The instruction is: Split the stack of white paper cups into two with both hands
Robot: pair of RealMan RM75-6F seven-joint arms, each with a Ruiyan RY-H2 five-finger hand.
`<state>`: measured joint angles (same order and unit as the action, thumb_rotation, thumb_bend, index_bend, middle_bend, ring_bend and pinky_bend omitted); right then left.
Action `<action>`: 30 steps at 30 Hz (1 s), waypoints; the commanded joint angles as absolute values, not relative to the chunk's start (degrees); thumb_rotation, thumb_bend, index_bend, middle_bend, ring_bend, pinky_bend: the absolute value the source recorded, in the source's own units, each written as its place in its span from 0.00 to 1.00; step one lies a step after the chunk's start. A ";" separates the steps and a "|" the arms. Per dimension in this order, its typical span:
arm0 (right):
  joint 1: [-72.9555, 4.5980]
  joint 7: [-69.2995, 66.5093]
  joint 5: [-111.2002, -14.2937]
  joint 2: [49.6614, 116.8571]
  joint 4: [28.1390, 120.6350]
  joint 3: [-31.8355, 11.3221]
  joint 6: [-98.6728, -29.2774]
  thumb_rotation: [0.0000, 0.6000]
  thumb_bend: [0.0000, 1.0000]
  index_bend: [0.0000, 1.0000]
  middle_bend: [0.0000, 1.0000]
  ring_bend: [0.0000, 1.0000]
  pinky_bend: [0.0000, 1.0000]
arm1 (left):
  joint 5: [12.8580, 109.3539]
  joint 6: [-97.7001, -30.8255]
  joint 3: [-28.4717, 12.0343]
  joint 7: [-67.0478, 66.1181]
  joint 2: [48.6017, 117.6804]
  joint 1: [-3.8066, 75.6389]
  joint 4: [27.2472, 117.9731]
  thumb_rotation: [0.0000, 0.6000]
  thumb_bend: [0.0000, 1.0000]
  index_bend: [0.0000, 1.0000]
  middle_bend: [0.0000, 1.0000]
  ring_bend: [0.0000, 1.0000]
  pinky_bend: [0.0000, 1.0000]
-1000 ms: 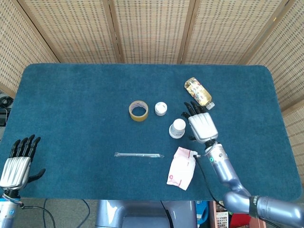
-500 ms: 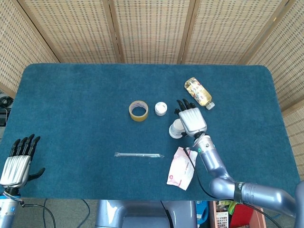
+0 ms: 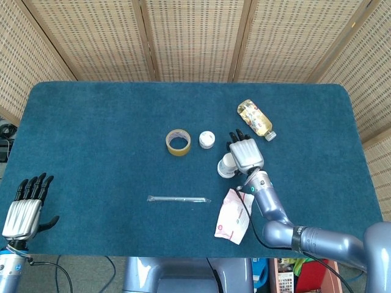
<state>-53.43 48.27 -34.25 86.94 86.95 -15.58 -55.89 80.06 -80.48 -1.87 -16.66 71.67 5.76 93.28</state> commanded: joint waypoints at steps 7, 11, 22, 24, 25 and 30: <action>-53.53 45.19 -35.68 88.54 84.87 -14.23 -57.75 1.00 0.20 0.58 0.45 0.31 0.54 | 79.94 -80.17 -1.70 -16.76 72.00 5.99 93.05 1.00 0.22 0.00 0.00 0.00 0.00; -53.26 44.08 -37.08 88.21 85.71 -14.01 -58.84 1.00 0.21 0.65 0.54 0.41 0.63 | 80.03 -80.29 -1.71 -16.61 72.01 6.05 93.05 1.00 0.22 0.00 0.00 0.00 0.00; -52.20 40.47 -40.12 85.95 89.44 -15.29 -61.69 1.00 0.23 0.75 0.62 0.50 0.72 | 79.96 -80.37 -1.67 -15.96 71.91 6.05 93.03 1.00 0.22 0.00 0.00 0.00 0.00; -51.54 38.44 -40.07 84.82 91.27 -16.34 -62.05 1.00 0.23 0.75 0.62 0.50 0.72 | 80.14 -80.40 -1.65 -15.71 71.95 6.10 92.97 1.00 0.22 0.00 0.00 0.00 0.00; -51.28 37.58 -39.97 84.35 91.97 -16.81 -62.09 1.00 0.23 0.75 0.62 0.50 0.72 | 80.18 -80.40 -1.64 -15.64 71.99 6.12 92.94 1.00 0.22 0.00 0.00 0.00 0.00; -49.25 30.06 -39.31 80.29 97.24 -20.04 -60.34 1.00 0.23 0.75 0.62 0.50 0.72 | 80.36 -80.46 -1.57 -15.45 72.17 6.16 92.73 1.00 0.22 0.00 0.00 0.00 0.00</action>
